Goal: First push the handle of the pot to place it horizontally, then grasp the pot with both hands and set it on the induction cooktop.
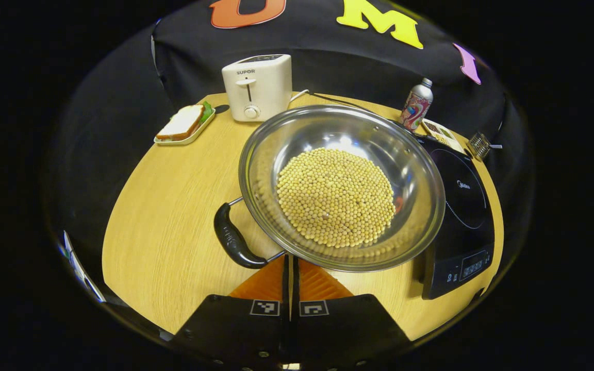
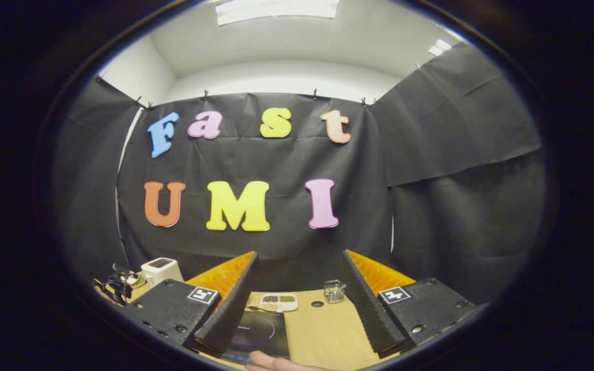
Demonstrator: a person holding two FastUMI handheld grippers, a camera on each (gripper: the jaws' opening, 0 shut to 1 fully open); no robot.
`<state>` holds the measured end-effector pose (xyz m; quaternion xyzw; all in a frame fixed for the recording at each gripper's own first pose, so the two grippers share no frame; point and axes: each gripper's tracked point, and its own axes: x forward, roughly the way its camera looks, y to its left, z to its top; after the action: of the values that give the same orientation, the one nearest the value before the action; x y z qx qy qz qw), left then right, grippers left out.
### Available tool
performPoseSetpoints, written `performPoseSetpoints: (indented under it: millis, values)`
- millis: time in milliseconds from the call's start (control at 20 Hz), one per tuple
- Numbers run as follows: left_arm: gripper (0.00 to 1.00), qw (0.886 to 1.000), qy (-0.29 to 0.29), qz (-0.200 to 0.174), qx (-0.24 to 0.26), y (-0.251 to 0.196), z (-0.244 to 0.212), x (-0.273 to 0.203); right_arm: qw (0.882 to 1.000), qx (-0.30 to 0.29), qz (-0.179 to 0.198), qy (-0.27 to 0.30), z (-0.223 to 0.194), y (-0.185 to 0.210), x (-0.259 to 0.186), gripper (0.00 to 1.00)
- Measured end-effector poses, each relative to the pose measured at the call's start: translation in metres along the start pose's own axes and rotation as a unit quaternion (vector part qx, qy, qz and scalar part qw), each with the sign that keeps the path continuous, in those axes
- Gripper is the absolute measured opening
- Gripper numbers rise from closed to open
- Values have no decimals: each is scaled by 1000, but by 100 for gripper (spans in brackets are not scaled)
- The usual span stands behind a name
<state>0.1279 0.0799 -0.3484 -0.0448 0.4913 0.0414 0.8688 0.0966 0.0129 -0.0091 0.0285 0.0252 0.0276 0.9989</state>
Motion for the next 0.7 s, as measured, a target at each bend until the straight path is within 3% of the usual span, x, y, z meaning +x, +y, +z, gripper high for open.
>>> performPoseSetpoints:
  millis: [50,100,150,200,250,300,350,400,450,500,550,600,700]
  values:
    - [0,1000,0,-1,-3,3,3,1,1000,-1,4,-3,0,2,2,97]
    - [10,1000,-1,0,-7,7,4,0,1000,-2,7,-4,0,4,3,99]
    - [0,1000,0,3,-8,11,6,0,1000,-3,11,-4,-1,7,4,97]
    - [10,1000,-2,6,-10,17,9,0,1000,0,13,-3,-2,8,5,97]
    - [10,1000,-4,10,-12,22,13,0,1000,2,15,1,-5,10,7,97]
    - [0,1000,-6,13,-13,26,16,0,1000,5,16,6,-7,12,8,97]
    - [0,1000,-6,14,-14,30,19,2,1000,7,16,9,-10,12,10,97]
    - [11,1000,-6,14,-15,33,21,3,1000,8,13,13,-12,12,14,97]
    - [0,1000,-6,15,-16,37,24,5,1000,8,9,16,-13,10,15,97]
    - [11,1000,-5,17,-18,41,27,8,1000,7,6,16,-13,10,17,97]
    - [11,1000,-4,20,-21,46,31,8,1000,4,5,19,-15,11,19,97]
    - [0,1000,-2,20,-25,49,33,11,1000,0,2,23,-18,13,21,97]
    - [0,999,-3,18,-28,53,40,14,999,-2,2,33,-26,17,23,97]
